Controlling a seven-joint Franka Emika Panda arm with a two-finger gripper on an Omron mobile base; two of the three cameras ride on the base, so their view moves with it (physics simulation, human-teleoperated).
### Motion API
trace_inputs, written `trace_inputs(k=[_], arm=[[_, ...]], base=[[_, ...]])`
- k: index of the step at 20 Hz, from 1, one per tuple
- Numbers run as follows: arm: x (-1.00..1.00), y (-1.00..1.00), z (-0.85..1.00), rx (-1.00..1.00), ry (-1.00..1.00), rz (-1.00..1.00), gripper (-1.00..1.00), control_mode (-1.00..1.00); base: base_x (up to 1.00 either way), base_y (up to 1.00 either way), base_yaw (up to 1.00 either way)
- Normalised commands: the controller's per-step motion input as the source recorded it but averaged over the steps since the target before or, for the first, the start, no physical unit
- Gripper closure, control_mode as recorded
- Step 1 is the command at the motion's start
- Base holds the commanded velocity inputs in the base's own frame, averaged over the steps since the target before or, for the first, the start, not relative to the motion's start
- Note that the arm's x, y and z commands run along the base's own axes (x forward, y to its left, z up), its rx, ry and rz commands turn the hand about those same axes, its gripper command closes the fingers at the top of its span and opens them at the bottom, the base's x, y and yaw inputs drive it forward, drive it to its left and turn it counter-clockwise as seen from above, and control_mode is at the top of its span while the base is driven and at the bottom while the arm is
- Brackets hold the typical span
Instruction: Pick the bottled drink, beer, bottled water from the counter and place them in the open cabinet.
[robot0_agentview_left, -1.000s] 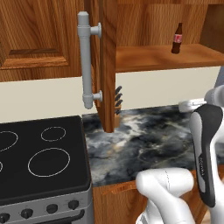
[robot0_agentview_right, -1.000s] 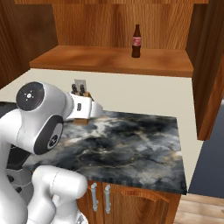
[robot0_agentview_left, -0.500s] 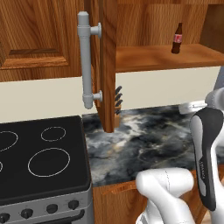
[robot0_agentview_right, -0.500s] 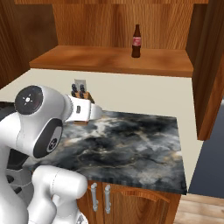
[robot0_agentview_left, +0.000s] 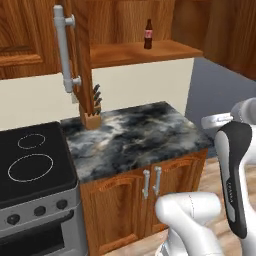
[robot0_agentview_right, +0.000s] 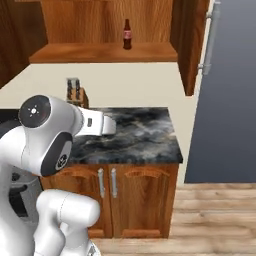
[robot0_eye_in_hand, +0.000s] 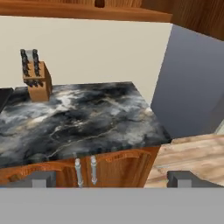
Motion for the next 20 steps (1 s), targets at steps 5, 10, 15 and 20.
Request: trace_inputs(k=[5,10,15,20], arm=[[0.00,0.00,0.00,0.00,0.00,0.00,-1.00,1.00],[0.00,0.00,0.00,0.00,0.00,0.00,-1.00,1.00],[0.00,0.00,0.00,0.00,0.00,0.00,-1.00,1.00],[0.00,0.00,0.00,0.00,0.00,0.00,-1.00,1.00]], base=[[-0.55,0.00,-0.89],[-0.42,0.00,-0.94],[-0.32,0.00,-0.99],[-0.28,0.00,-0.96]])
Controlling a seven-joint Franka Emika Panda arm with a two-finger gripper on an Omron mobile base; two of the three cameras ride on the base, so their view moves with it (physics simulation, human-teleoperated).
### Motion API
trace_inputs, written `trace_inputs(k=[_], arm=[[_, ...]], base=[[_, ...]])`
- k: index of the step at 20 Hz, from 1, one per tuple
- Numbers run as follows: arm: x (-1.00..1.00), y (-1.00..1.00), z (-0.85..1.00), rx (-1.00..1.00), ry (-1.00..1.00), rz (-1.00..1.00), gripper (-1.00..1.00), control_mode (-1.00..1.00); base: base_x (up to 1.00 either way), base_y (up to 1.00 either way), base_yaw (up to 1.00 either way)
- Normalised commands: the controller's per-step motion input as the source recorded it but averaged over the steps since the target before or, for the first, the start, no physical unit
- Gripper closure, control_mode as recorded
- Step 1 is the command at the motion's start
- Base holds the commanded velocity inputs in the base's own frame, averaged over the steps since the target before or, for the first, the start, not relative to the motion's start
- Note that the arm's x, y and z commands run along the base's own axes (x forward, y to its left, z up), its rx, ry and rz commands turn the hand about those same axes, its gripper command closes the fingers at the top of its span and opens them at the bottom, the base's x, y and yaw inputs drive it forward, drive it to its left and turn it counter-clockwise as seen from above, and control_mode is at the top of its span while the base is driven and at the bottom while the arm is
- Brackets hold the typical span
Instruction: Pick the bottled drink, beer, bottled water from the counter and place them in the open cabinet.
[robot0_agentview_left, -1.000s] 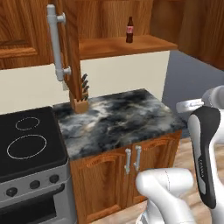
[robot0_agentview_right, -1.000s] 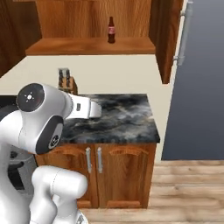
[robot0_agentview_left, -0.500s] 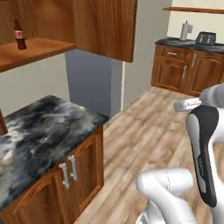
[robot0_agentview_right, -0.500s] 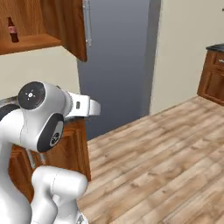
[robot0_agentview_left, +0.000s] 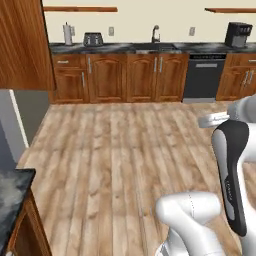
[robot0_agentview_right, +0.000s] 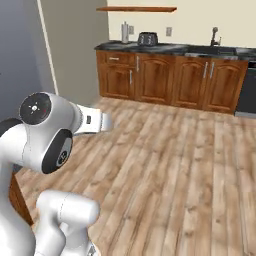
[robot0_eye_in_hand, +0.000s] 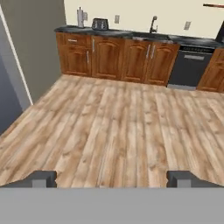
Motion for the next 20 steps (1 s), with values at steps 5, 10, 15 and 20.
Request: trace_inputs(k=[5,10,15,20], arm=[[0.00,0.00,0.00,0.00,0.00,0.00,-1.00,1.00],[0.00,0.00,0.00,0.00,0.00,0.00,-1.00,1.00],[0.00,0.00,0.00,0.00,0.00,0.00,-1.00,1.00],[0.00,0.00,0.00,0.00,0.00,0.00,-1.00,1.00]], base=[[-0.24,0.00,-0.94],[-0.17,0.00,-0.91],[-0.03,0.00,-0.85],[0.00,-0.06,-0.69]])
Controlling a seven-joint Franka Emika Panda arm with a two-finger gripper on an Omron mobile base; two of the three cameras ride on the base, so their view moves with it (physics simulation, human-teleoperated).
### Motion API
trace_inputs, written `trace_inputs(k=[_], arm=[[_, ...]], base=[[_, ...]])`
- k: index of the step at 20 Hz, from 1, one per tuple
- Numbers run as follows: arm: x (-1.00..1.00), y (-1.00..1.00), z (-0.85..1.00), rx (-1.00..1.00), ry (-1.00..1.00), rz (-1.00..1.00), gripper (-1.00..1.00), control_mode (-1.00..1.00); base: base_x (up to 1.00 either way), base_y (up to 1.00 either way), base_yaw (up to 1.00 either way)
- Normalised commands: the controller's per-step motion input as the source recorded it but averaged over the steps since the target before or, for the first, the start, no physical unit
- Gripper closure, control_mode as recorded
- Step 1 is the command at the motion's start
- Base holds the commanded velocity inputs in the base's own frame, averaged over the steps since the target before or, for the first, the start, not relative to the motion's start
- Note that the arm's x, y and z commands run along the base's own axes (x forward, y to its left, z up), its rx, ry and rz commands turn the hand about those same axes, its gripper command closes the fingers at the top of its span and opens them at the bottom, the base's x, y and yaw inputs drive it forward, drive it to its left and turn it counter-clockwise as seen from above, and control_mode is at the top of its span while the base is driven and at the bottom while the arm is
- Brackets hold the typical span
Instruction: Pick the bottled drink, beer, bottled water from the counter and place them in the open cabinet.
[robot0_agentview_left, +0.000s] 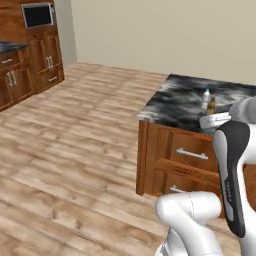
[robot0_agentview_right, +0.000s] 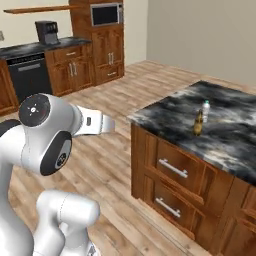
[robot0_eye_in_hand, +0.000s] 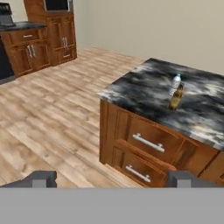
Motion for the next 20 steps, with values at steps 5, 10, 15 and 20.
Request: trace_inputs(k=[5,10,15,20], arm=[[0.00,0.00,0.00,0.00,0.00,0.00,-1.00,1.00],[0.00,0.00,0.00,0.00,0.00,0.00,-1.00,1.00],[0.00,0.00,0.00,0.00,0.00,0.00,-1.00,1.00],[0.00,0.00,0.00,0.00,0.00,0.00,-1.00,1.00]], base=[[0.12,0.02,-0.60],[0.51,0.30,-0.41],[0.74,0.44,-0.34],[0.77,0.22,-0.31]])
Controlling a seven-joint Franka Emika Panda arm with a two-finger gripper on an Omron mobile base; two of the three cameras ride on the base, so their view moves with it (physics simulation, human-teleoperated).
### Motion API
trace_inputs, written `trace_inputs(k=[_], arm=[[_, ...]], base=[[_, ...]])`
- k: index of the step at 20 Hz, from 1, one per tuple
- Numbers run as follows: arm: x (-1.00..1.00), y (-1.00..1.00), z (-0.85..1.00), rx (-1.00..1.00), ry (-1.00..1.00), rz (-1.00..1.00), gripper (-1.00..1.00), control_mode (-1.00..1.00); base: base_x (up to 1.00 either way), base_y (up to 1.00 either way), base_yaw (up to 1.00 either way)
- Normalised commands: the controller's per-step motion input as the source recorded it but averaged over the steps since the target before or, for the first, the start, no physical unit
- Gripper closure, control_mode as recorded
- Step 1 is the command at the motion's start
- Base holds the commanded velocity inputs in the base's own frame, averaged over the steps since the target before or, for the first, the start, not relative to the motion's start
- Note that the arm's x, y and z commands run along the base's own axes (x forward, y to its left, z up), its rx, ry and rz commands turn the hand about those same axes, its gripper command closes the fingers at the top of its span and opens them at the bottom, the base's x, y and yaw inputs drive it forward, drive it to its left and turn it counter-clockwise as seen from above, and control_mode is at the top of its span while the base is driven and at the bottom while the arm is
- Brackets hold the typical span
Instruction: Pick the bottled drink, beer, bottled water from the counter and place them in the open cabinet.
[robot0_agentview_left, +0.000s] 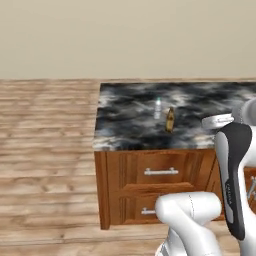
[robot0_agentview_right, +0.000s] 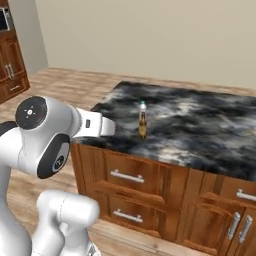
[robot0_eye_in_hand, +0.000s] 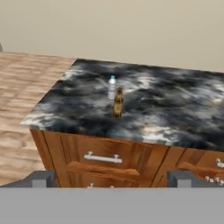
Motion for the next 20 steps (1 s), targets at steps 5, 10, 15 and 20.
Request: trace_inputs(k=[5,10,15,20], arm=[[0.00,0.00,0.00,0.00,0.00,0.00,-1.00,1.00],[0.00,0.00,0.00,0.00,0.00,0.00,-1.00,1.00],[0.00,0.00,0.00,0.00,0.00,0.00,-1.00,1.00],[0.00,0.00,0.00,0.00,0.00,0.00,-1.00,1.00]], base=[[0.51,0.00,-0.38],[0.42,0.00,-0.44],[0.61,0.01,-0.35],[0.79,0.03,0.02]])
